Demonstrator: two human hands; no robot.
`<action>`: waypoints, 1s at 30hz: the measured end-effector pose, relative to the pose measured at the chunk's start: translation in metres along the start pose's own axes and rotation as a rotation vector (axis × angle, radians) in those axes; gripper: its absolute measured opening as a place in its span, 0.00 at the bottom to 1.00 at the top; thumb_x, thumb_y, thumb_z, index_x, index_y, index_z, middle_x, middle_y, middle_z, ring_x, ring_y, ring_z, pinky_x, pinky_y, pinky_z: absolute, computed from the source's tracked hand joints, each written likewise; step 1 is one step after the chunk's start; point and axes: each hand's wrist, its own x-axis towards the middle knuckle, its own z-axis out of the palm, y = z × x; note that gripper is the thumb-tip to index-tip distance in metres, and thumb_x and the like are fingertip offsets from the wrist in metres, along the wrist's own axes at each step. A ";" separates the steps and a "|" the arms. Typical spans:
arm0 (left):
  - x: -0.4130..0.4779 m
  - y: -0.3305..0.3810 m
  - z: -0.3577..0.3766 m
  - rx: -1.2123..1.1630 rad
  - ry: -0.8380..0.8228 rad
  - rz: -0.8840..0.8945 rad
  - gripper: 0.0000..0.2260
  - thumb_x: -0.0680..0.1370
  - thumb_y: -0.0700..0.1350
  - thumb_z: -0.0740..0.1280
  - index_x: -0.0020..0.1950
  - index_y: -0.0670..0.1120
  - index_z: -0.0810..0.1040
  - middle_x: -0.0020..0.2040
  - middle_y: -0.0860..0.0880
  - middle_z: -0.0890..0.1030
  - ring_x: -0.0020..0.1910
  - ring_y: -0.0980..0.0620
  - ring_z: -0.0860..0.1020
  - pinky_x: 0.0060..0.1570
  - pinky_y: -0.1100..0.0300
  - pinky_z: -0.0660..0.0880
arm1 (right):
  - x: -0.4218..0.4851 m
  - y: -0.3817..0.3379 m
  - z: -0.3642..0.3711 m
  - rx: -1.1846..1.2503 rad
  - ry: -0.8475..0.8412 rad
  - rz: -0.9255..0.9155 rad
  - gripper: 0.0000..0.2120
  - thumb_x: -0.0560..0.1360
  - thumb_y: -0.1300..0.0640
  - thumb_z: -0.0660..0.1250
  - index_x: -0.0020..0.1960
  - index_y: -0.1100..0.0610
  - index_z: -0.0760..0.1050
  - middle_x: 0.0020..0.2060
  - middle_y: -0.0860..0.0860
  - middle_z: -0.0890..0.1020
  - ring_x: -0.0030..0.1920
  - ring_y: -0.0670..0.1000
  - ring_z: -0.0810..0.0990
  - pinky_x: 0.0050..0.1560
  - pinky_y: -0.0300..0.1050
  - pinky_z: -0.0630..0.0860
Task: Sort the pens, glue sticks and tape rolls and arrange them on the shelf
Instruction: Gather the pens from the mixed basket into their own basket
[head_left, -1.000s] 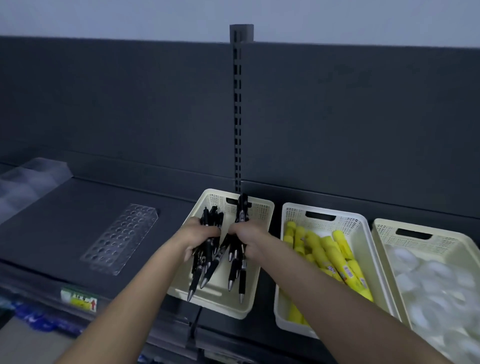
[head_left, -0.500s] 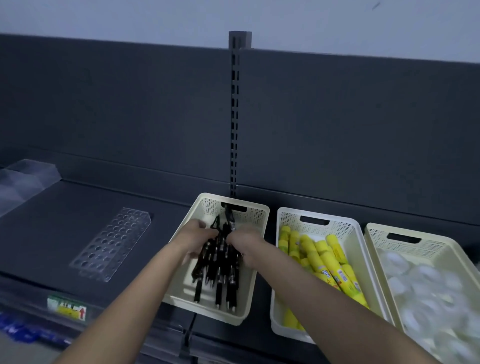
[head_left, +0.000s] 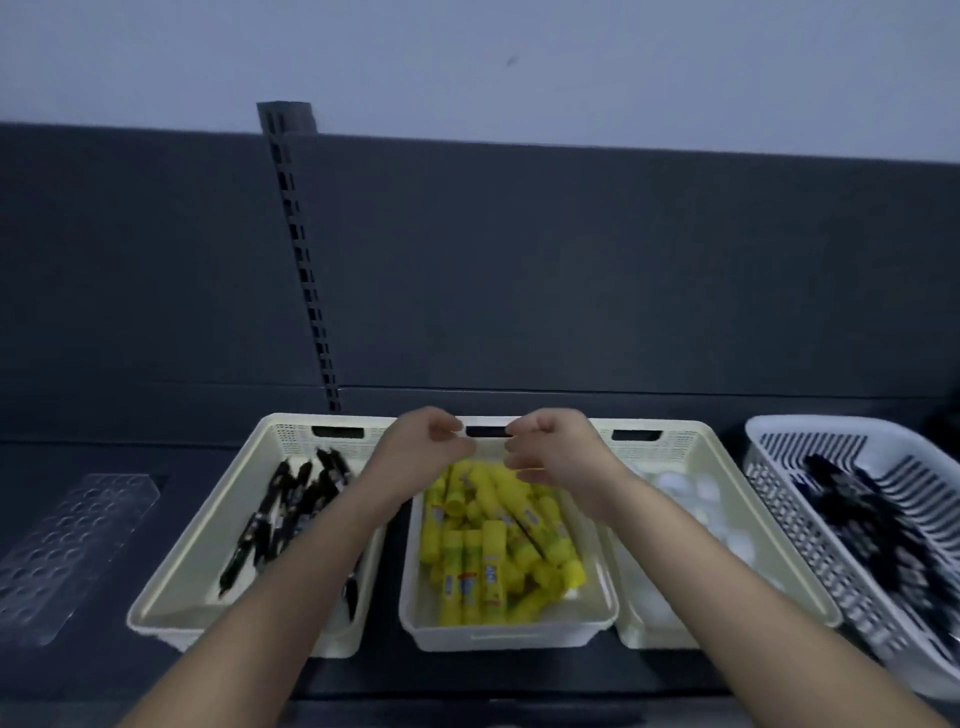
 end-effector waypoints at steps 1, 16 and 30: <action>-0.001 0.008 0.014 0.002 -0.020 0.013 0.11 0.72 0.47 0.73 0.53 0.50 0.80 0.50 0.53 0.82 0.47 0.57 0.79 0.46 0.60 0.76 | -0.003 0.004 -0.014 0.016 0.015 0.005 0.05 0.75 0.67 0.64 0.48 0.59 0.76 0.42 0.56 0.79 0.39 0.52 0.80 0.38 0.42 0.76; -0.022 0.124 0.252 0.077 -0.243 0.146 0.12 0.73 0.46 0.72 0.55 0.49 0.79 0.47 0.53 0.81 0.45 0.54 0.80 0.33 0.70 0.72 | -0.037 0.099 -0.274 -0.194 0.337 0.015 0.07 0.74 0.67 0.61 0.40 0.59 0.74 0.37 0.54 0.78 0.35 0.51 0.78 0.39 0.45 0.76; -0.024 0.175 0.435 0.109 -0.442 -0.066 0.11 0.75 0.44 0.67 0.40 0.49 0.65 0.37 0.49 0.72 0.34 0.52 0.73 0.36 0.58 0.69 | 0.000 0.195 -0.444 -0.507 0.348 0.206 0.19 0.75 0.58 0.65 0.31 0.55 0.57 0.23 0.51 0.61 0.24 0.51 0.59 0.26 0.41 0.56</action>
